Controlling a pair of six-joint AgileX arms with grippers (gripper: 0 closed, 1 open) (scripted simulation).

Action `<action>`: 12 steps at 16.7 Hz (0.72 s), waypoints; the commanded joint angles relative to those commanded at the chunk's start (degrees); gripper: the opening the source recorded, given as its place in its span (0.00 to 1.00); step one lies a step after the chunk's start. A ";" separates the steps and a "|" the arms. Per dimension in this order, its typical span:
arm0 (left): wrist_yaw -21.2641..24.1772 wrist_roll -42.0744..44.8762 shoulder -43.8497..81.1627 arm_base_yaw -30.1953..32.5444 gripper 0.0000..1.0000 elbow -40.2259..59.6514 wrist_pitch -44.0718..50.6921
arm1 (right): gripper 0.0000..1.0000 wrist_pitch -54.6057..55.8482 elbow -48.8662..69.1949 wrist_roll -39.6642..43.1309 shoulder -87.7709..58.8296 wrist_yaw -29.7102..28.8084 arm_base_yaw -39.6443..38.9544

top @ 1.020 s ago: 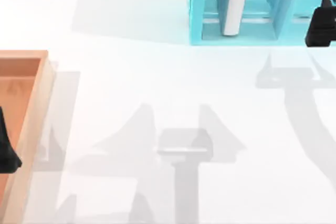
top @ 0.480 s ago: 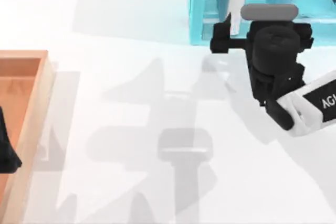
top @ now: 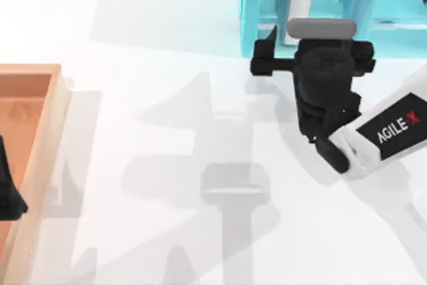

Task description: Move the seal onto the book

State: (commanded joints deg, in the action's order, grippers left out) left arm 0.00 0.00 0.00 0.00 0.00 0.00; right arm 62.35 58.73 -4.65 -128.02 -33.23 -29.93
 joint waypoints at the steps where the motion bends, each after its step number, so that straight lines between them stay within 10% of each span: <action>1: 0.00 0.00 0.00 0.00 1.00 0.00 0.00 | 1.00 -0.15 -0.25 0.04 0.12 0.12 0.28; 12: 0.00 0.00 0.00 0.00 1.00 0.00 0.00 | 1.00 -9.62 21.98 0.87 -11.81 5.11 5.30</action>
State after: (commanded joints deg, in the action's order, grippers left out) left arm 0.00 0.00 0.00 0.00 0.00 0.00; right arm 52.72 80.70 -3.78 -139.82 -28.13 -24.63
